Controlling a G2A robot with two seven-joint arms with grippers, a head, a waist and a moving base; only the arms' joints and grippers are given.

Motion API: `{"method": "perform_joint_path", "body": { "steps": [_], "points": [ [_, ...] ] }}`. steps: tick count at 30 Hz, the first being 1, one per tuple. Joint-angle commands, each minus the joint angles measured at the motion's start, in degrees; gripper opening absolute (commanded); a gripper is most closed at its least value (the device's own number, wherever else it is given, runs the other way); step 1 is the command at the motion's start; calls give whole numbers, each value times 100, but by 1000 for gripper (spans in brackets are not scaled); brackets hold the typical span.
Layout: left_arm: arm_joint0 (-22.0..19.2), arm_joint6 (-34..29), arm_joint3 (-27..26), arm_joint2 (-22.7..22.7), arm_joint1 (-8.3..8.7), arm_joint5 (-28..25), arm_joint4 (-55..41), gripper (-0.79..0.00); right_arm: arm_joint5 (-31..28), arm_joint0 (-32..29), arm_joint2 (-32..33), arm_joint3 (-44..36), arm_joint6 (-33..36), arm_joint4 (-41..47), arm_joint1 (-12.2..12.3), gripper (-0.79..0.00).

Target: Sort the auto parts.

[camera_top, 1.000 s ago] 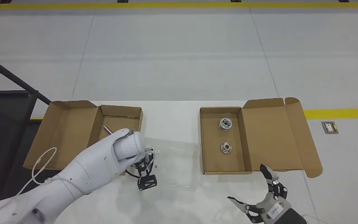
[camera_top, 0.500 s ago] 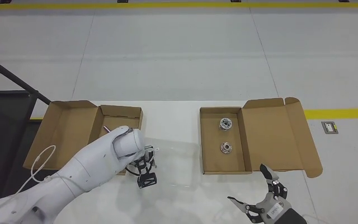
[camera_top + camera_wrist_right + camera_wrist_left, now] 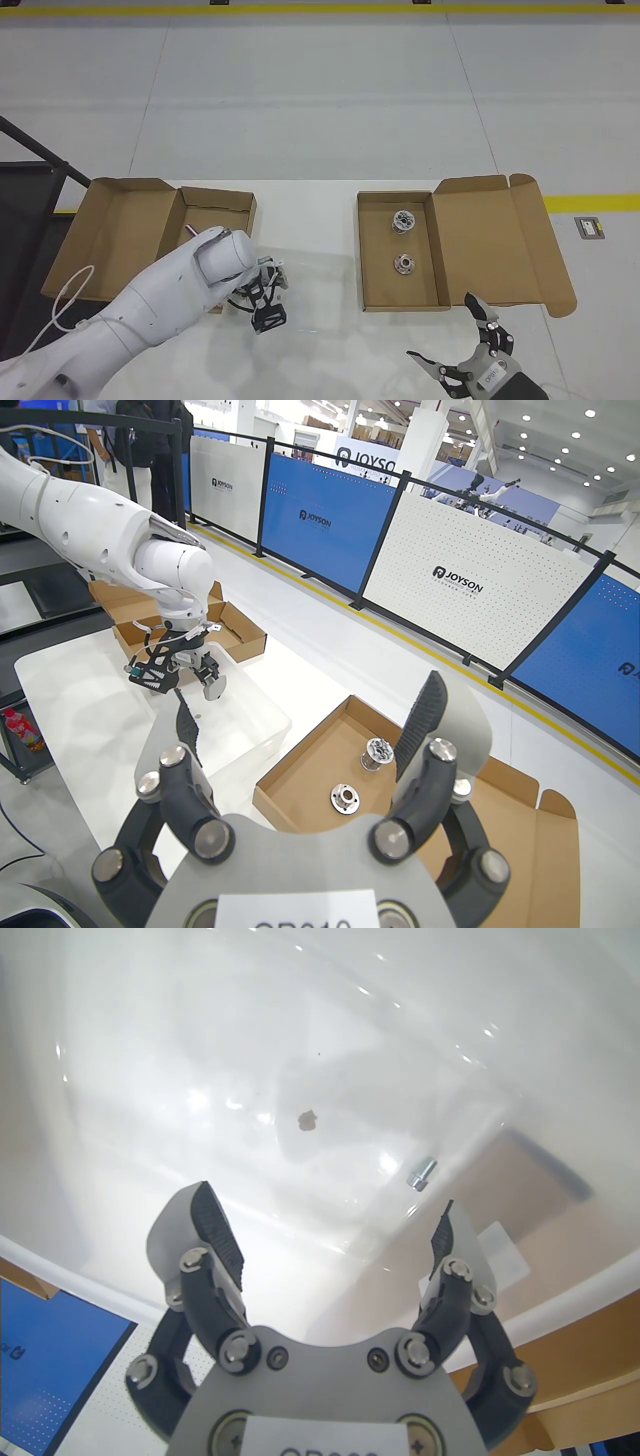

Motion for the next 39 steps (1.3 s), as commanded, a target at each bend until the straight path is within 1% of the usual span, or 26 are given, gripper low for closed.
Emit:
{"method": "perform_joint_path", "body": {
  "steps": [1,7,12,14,15,17,18,23,26,33,39],
  "points": [
    [9,-10,-64,30,12,-40,50,0,0,-1,1,0,-1,1,0,0],
    [-18,70,-103,200,14,-53,291,0,0,-1,1,0,-1,1,0,0],
    [-9,42,-23,323,-49,-17,414,0,0,-1,1,0,-1,1,0,0],
    [-15,6,38,370,-87,-27,473,-62,0,-1,1,0,-1,1,0,0],
    [-15,3,67,383,-107,-38,477,-120,0,-1,1,0,-1,1,0,0],
    [-5,22,132,383,-147,-34,514,-188,0,-1,1,0,-1,1,0,0],
    [3,40,164,383,-167,-41,553,-200,0,-1,1,0,-1,1,0,0],
    [33,108,311,383,-267,-13,605,-339,0,-1,1,0,-1,1,0,0],
    [43,125,386,383,-316,10,605,-376,0,-1,1,0,-1,1,0,0],
    [20,135,486,383,-381,3,605,-394,0,-1,1,0,-1,1,0,0],
    [-54,184,402,383,-334,63,605,-394,0,-1,1,0,-1,1,0,0]
  ]
}}
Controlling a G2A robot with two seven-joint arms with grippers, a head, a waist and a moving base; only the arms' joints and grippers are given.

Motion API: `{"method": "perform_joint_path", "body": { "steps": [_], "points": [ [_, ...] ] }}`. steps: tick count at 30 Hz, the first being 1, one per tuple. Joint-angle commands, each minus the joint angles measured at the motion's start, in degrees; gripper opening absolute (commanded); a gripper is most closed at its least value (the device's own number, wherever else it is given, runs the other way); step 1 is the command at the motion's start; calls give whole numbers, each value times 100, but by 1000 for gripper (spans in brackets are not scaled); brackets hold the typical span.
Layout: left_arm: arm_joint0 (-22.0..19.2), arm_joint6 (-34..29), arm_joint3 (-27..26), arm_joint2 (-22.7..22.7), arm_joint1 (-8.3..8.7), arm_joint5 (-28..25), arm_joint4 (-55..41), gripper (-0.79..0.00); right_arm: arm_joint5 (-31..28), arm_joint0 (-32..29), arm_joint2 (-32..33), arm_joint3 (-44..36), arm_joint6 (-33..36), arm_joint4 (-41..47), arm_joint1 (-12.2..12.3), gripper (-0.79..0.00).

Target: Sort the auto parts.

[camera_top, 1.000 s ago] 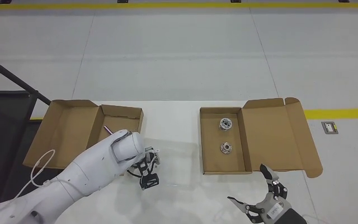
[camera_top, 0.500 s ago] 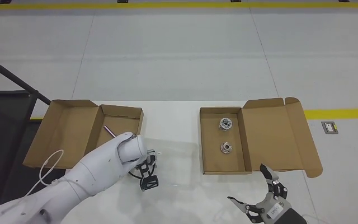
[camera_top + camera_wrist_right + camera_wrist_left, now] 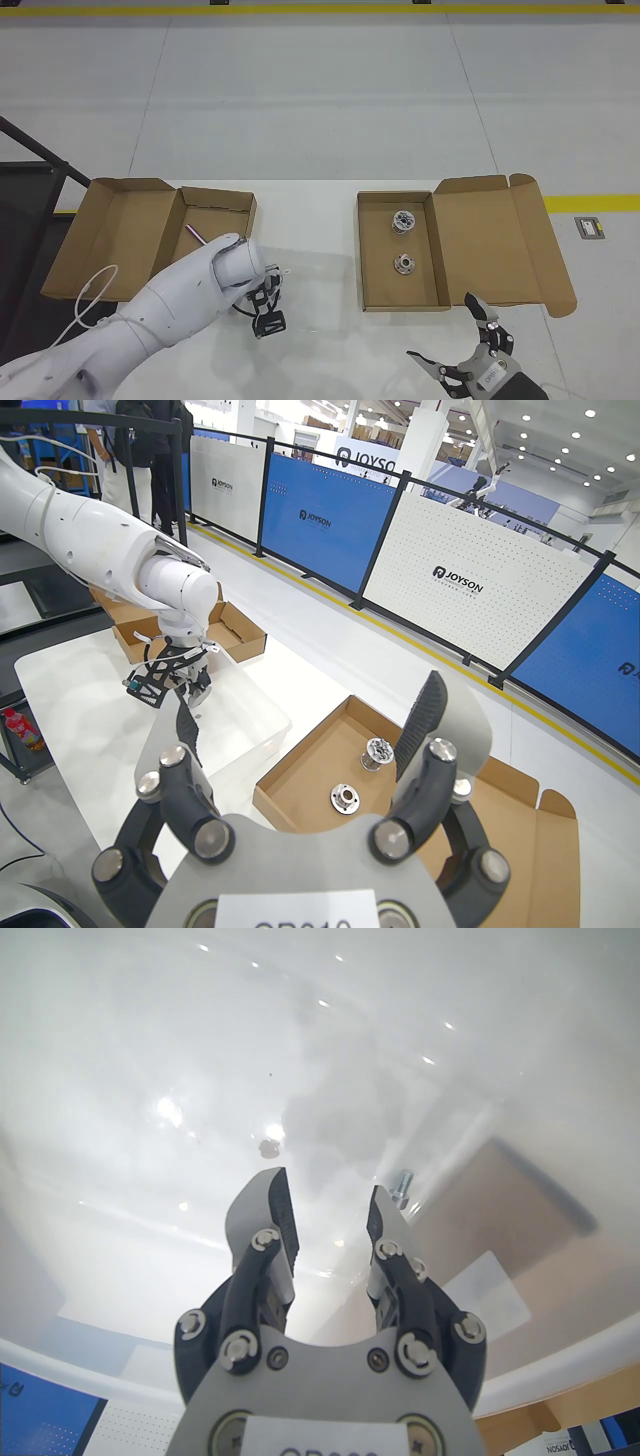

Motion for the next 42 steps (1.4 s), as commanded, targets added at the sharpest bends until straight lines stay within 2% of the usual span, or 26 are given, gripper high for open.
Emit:
{"method": "perform_joint_path", "body": {
  "steps": [1,17,26,35,42],
  "points": [
    [-5,19,-8,0,25,-22,0,-394,0,-1,1,0,-1,1,0,0],
    [56,49,-135,0,138,-233,0,-403,0,-1,1,0,-1,1,0,0],
    [63,5,-259,0,196,-524,0,-360,0,-1,1,0,-1,1,0,0],
    [128,-200,-193,0,163,-729,0,-409,0,-1,1,0,-1,1,0,0],
    [121,-235,-128,0,96,-764,0,-416,0,-1,1,0,-1,1,0,0]
  ]
}}
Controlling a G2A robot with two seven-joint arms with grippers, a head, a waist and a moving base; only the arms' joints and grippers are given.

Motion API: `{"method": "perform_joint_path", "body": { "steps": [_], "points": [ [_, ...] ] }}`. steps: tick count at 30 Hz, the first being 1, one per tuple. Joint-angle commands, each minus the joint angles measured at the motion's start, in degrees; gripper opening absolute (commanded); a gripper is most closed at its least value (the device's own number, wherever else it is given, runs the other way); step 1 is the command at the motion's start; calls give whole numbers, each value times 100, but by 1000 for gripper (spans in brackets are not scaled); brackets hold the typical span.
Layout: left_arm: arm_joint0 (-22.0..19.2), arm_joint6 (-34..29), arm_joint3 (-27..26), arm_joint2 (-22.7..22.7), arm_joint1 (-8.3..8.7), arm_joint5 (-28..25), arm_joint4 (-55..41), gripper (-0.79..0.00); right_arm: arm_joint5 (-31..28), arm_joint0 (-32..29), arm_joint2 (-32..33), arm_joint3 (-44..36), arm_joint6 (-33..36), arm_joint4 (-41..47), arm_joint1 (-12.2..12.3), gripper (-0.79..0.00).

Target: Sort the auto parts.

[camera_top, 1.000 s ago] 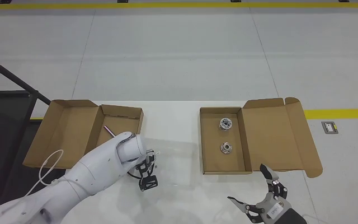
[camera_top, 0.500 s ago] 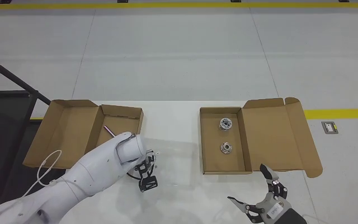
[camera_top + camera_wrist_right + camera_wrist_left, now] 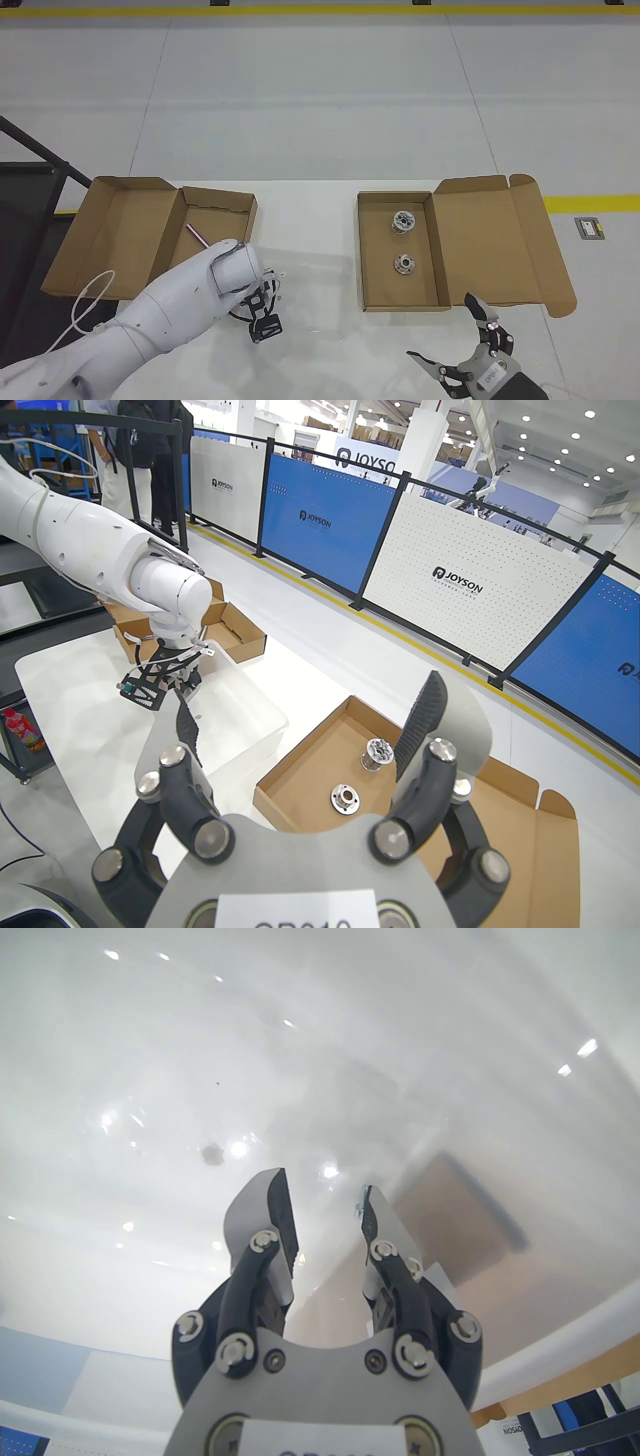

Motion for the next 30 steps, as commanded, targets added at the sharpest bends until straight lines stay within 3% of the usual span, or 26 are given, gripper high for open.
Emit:
{"method": "perform_joint_path", "body": {
  "steps": [1,9,17,23,30],
  "points": [
    [-12,6,10,0,-12,5,-1,-419,0,-1,1,0,-1,1,0,0],
    [-182,181,-175,0,17,180,-1,-413,0,-1,1,0,-1,1,0,0],
    [-460,514,-501,-13,241,512,-133,-406,0,-1,1,0,-1,1,0,0],
    [-424,382,-1190,-552,618,609,-925,-394,0,-1,1,0,-1,1,0,0],
    [328,-383,-1972,-1562,1219,620,-1880,-357,-181,495,-287,-40,313,-134,44,0]
  ]
}}
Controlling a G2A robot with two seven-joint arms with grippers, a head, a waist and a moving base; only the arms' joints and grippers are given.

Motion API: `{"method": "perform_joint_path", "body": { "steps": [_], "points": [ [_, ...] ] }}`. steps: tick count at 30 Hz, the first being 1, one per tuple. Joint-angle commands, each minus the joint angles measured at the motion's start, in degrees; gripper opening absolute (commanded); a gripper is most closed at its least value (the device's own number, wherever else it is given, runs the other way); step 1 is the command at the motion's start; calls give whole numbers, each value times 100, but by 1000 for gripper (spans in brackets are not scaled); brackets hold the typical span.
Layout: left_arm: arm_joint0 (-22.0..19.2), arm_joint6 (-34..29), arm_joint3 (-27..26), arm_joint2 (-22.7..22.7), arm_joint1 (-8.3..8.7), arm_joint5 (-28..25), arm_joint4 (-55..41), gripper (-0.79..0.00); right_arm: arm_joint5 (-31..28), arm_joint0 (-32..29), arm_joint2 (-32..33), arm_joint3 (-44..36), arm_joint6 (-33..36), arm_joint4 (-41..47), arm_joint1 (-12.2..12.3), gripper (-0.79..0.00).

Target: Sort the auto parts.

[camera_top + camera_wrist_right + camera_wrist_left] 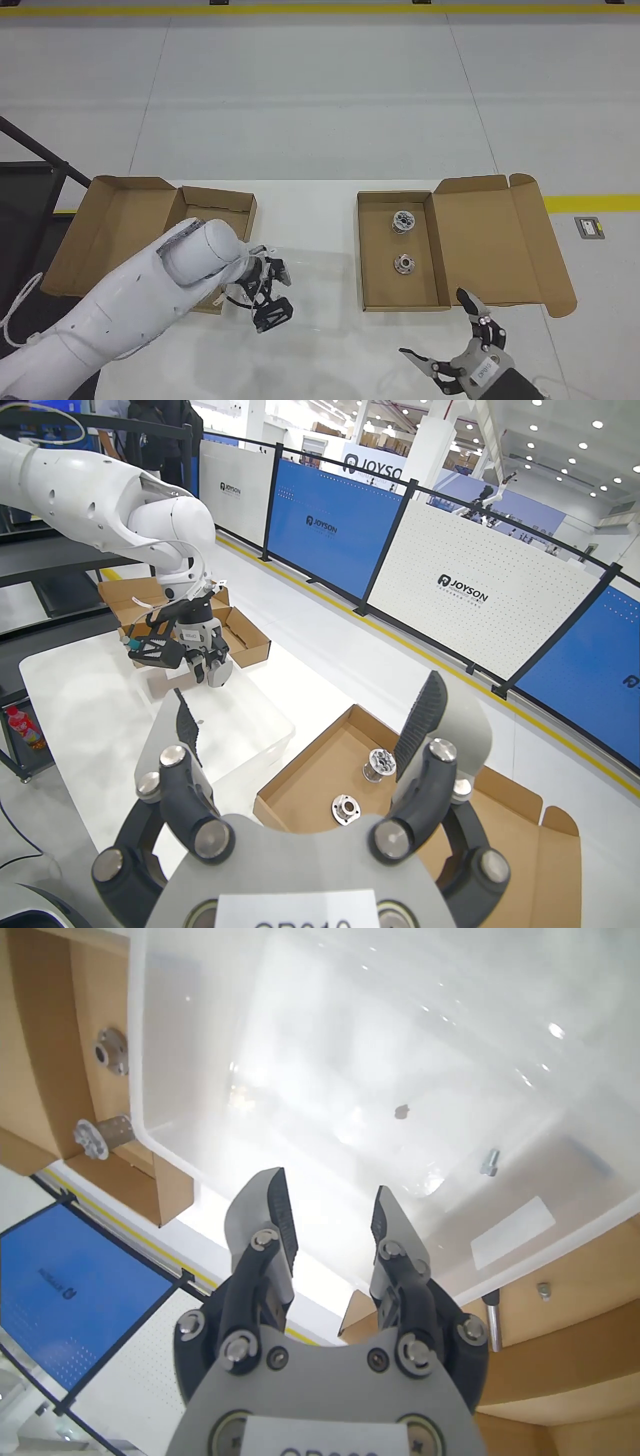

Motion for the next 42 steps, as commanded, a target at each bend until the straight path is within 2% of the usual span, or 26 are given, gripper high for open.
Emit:
{"method": "perform_joint_path", "body": {
  "steps": [1,4,6,8,9,10,11,20,23,28,31,34,38,42],
  "points": [
    [259,-180,-194,-231,165,-109,-162,-360,-66,174,-97,1,133,-56,13,0],
    [519,-421,-354,-461,357,-566,-248,-351,-143,411,-238,1,365,-109,32,0],
    [645,-608,-331,-583,427,-926,-393,-351,-164,534,-311,1,515,-108,42,0],
    [731,-705,-266,-688,459,-926,-647,-329,-174,628,-364,1,640,-89,51,0],
    [768,-771,-205,-716,468,-926,-764,-252,-176,672,-379,1,692,-93,56,0],
    [794,-799,-174,-742,471,-926,-926,-62,-175,702,-394,1,746,-85,61,0],
    [796,-793,-234,-798,468,-926,-1118,0,-181,717,-400,1,789,-82,65,0],
    [813,-818,-225,-802,468,-898,-1133,0,-181,717,-400,1,789,-82,65,0],
    [893,-1212,-42,-928,438,-926,-1421,0,-181,717,-400,1,789,-82,65,0],
    [921,-2161,475,-1207,304,-926,-2785,0,-181,717,-400,1,789,-82,65,0],
    [849,-2622,677,-1185,240,-926,-3727,0,-181,717,-400,1,789,-82,65,0],
    [692,-3210,879,-1002,182,-926,-4701,0,-181,717,-400,1,789,-82,65,0],
    [418,-3846,954,-501,113,-926,-6054,0,-181,717,-400,1,789,-82,65,0],
    [418,-3846,954,-501,113,-926,-6054,0,-181,717,-400,1,789,-82,65,0]
  ]
}}
